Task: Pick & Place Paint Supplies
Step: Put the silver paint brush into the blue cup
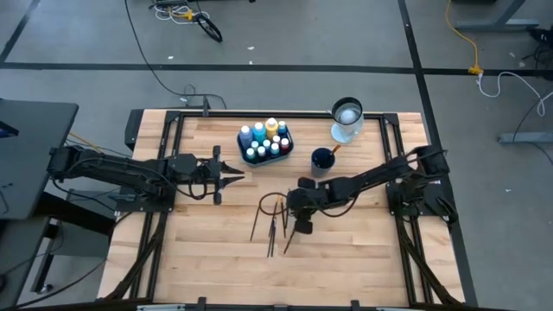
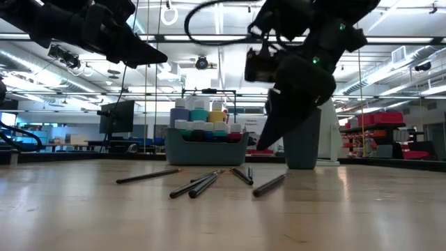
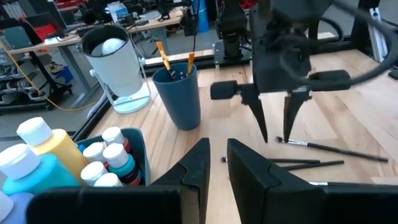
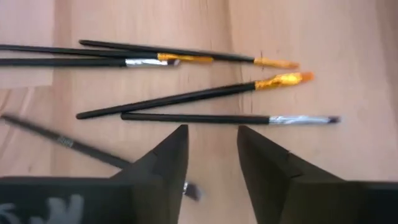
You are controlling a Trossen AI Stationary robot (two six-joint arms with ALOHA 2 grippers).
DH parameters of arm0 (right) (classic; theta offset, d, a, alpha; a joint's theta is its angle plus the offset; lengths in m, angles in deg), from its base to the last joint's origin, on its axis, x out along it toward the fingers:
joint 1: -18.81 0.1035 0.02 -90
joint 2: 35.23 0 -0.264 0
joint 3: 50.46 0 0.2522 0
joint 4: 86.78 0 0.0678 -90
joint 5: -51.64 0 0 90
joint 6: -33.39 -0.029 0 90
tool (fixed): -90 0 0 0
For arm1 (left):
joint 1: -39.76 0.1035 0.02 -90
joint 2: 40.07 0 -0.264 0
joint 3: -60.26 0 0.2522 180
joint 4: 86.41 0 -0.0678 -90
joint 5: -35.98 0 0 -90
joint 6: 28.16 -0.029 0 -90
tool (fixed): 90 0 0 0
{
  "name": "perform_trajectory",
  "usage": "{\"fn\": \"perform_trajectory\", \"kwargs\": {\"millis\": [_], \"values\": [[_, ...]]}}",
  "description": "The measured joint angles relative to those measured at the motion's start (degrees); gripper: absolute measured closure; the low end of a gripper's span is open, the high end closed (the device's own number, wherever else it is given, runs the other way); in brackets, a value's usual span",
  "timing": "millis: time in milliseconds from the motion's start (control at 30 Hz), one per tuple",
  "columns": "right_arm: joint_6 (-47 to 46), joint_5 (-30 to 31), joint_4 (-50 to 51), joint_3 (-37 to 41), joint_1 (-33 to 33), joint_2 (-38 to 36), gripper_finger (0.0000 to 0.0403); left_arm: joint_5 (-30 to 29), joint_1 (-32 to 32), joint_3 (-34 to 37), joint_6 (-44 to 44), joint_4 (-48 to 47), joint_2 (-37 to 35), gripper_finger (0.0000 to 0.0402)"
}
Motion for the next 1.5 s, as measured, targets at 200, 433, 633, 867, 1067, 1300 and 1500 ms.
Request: {"fn": "perform_trajectory", "kwargs": {"millis": [200, 433, 633, 867, 1067, 1300, 1500], "values": [[14.2, -1.8, 6.8, -0.1, 1.6, -1.8, 0.0222, 0.0, 0.0, 0.0, 0.0, 0.2, 0.0, 0.0338], [29.0, -4.3, 10.8, 0.5, 3.8, -0.5, 0.0214, 0.0, 0.0, 0.0, 0.7, 0.2, 0.0, 0.0338], [33.3, -1.2, 10.2, 0.5, 3.1, -0.5, 0.0225, 0.0, 0.0, 0.0, 0.8, 0.6, 0.0, 0.0338], [40.9, -4.3, 7.2, 0.4, 2.6, 1.9, 0.0227, 0.0, 0.0, 0.0, 0.7, 0.6, 0.0, 0.0338], [43.8, -4.9, 6.3, 0.3, 1.9, 2.9, 0.0241, 0.1, 0.0, 0.0, 0.7, 0.5, 0.0, 0.0338], [46.2, -10.4, 7.1, 0.3, 0.3, 3.1, 0.0339, 0.1, 0.0, 0.0, 0.5, 0.4, 0.0, 0.0338], [47.4, -10.4, 7.0, 0.3, 0.1, 3.1, 0.0393, 0.1, 0.0, 0.0, 0.5, 0.4, 0.0, 0.0338]]}}
